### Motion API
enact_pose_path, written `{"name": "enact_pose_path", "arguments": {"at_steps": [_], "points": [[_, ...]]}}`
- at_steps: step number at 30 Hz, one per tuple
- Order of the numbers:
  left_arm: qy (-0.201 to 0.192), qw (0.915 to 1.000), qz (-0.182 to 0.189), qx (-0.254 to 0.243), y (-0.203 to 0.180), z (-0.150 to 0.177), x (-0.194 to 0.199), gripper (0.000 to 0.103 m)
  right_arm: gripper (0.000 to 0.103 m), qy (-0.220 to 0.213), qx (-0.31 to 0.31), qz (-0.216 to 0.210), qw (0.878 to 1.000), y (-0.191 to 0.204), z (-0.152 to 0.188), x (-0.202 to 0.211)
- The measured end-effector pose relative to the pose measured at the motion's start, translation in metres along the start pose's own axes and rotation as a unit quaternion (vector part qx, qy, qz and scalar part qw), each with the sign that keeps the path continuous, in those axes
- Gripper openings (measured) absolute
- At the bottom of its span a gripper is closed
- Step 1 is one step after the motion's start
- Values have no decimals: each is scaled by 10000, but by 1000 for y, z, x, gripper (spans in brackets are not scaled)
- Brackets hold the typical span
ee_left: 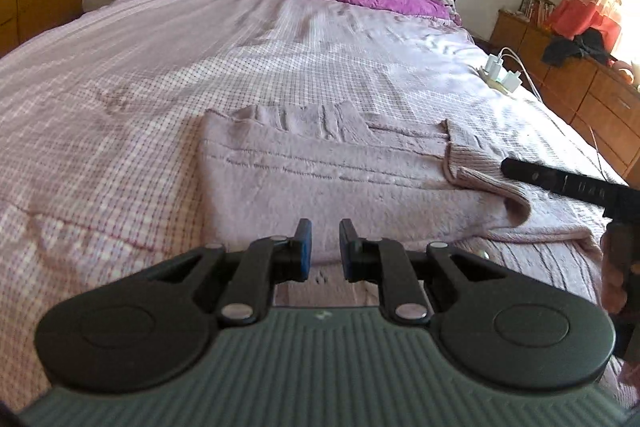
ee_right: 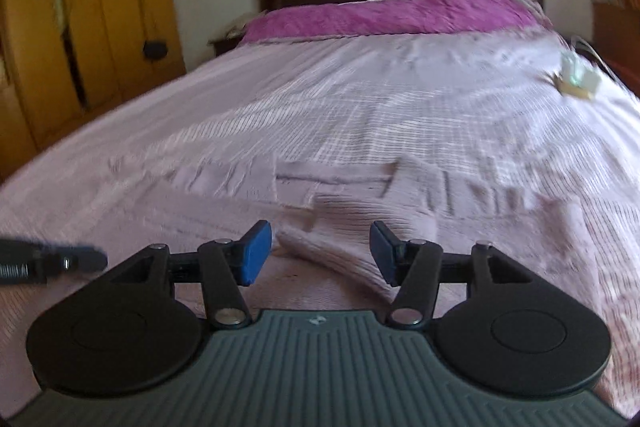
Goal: Fold small clothes
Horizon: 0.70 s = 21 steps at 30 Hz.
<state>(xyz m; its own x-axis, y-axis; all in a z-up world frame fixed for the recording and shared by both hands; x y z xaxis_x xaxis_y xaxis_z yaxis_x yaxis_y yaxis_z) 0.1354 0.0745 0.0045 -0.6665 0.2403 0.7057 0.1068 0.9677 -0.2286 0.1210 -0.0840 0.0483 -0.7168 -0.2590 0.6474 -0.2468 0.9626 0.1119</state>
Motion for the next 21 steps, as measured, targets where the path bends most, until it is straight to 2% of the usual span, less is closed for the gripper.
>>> {"name": "enact_pose_path", "arguments": {"at_steps": [5,8,10,11,12,14,21], "points": [[71,10000,-23,-34,4,-11,-17,16,62,360,268,259,9987,11,3,-30],[70,9999,-92,-39,10,-15,-25,16,62,344,208,364,9985,2,5,-47],[114,9998,-181,-18,14,-15,-33,16,52,263,-4,414,9988,-5,5,-45],[135,9997,-190,-6,16,-14,-35,16,33,218,-115,478,9985,-9,4,-45],[156,9997,-188,16,18,-13,-37,16,19,159,-243,559,9980,-14,2,-43],[157,9997,-198,34,21,-12,-40,16,12,30,-444,618,9971,-23,-2,-37],[141,9994,-324,-5,23,-14,-40,16,10,-607,-1032,819,9894,-59,-18,10]]}}
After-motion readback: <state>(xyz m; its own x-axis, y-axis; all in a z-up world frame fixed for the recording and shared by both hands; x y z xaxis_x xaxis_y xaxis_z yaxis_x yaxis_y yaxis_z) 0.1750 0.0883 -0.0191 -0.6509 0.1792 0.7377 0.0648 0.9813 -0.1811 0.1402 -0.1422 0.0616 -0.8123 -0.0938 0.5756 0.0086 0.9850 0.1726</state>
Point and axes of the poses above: each gripper's, at about its wrist camera, not at the fingertips, and x roughly against the way its jaws point, y to its left, z to its underside, the point moved 8 cm from there along -x, roughly the way its jaws point, and after that the axes turned 9 degrees about y, right-handed, at the moved point
